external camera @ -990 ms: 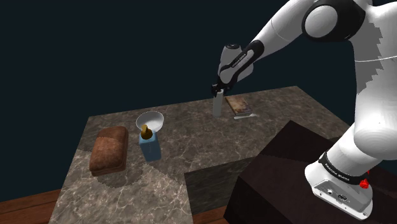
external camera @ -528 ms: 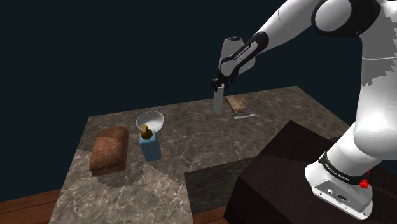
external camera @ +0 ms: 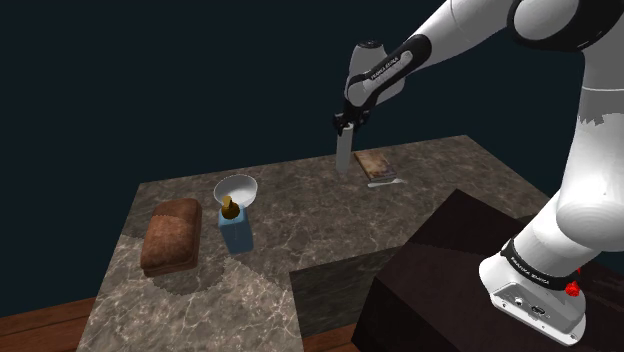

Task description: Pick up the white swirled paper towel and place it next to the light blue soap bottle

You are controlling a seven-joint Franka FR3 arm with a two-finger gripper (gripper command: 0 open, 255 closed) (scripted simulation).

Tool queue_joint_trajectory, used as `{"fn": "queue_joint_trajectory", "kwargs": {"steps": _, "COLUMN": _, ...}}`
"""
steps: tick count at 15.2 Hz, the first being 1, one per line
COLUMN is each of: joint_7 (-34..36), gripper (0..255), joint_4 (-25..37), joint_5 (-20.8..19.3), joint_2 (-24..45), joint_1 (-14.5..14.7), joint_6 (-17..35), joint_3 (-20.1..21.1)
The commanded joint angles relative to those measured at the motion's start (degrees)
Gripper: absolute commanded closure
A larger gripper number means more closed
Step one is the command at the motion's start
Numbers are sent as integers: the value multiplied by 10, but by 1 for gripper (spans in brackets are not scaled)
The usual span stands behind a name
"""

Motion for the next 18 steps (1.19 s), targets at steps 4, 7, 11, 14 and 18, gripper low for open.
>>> {"fn": "queue_joint_trajectory", "kwargs": {"steps": 4, "joint_7": -3, "gripper": 255, "joint_4": 4, "joint_5": 1, "joint_2": -27, "joint_1": 0, "joint_6": -31, "joint_3": 0}}
{"fn": "queue_joint_trajectory", "kwargs": {"steps": 7, "joint_7": -4, "gripper": 255, "joint_4": 8, "joint_5": 1, "joint_2": -41, "joint_1": 0, "joint_6": -50, "joint_3": 0}}
{"fn": "queue_joint_trajectory", "kwargs": {"steps": 11, "joint_7": -6, "gripper": 255, "joint_4": 17, "joint_5": 2, "joint_2": -59, "joint_1": 0, "joint_6": -75, "joint_3": 1}}
{"fn": "queue_joint_trajectory", "kwargs": {"steps": 14, "joint_7": -7, "gripper": 255, "joint_4": 24, "joint_5": 2, "joint_2": -71, "joint_1": 0, "joint_6": -95, "joint_3": 1}}
{"fn": "queue_joint_trajectory", "kwargs": {"steps": 18, "joint_7": -9, "gripper": 255, "joint_4": 35, "joint_5": 3, "joint_2": -86, "joint_1": 0, "joint_6": -121, "joint_3": 1}}
